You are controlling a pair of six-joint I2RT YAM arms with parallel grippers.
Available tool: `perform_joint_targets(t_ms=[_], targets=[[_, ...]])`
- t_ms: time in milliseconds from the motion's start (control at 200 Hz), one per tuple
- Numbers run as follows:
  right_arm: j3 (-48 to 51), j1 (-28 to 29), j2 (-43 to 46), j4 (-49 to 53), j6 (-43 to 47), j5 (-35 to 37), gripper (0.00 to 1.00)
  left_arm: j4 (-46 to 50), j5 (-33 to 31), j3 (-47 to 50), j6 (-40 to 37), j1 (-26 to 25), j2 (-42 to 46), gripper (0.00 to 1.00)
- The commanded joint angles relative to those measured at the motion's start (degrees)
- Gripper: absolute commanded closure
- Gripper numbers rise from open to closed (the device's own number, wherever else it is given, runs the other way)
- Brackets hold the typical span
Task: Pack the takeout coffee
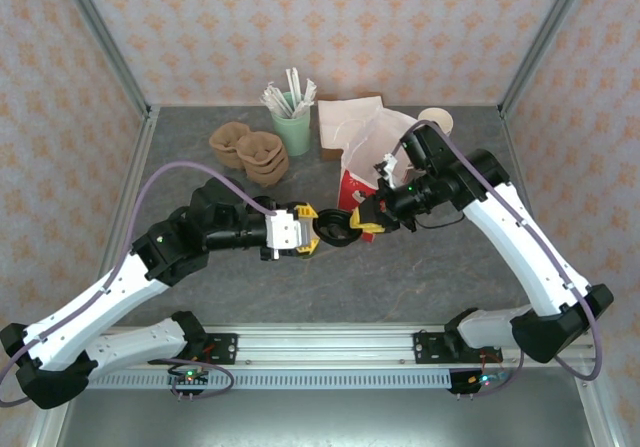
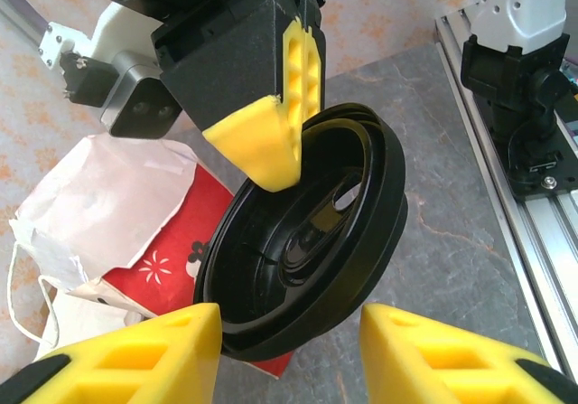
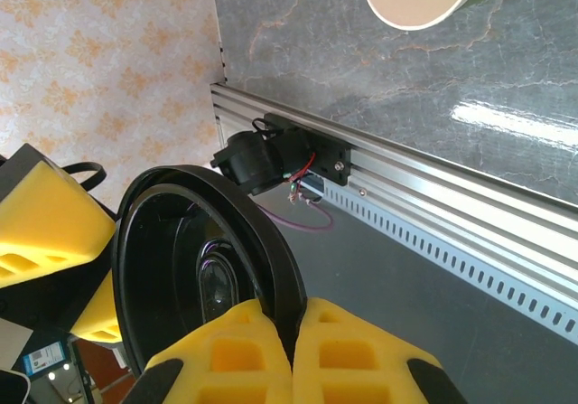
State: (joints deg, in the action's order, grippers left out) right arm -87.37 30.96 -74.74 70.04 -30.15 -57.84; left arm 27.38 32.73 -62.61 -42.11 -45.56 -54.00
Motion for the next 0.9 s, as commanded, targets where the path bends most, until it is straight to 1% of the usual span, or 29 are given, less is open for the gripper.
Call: perform_joint_targets(t_ms=[0, 270, 596, 896], targets=[[0.9, -0.2, -0.5, -0.7, -0.4, -2.4, 1.0, 3.1, 0.7, -2.0, -1.3, -0.6, 0.5, 0.55], [1.2, -0.2, -1.2, -0.6, 0.0, -3.1, 1.0, 3.6, 0.4, -2.7, -1.7, -1.3, -0.4, 0.61], [1.7, -0.2, -1.4, 0.7, 1.5, -3.8, 1.0, 6.0, -0.2, -4.7, -3.0, -1.6, -2.3, 0.62], [1.0, -0.1, -2.1, 1.1, 2.3, -4.5, 1.0, 7.8, -0.2, -5.9, -3.2, -1.7, -3.7, 0.76]])
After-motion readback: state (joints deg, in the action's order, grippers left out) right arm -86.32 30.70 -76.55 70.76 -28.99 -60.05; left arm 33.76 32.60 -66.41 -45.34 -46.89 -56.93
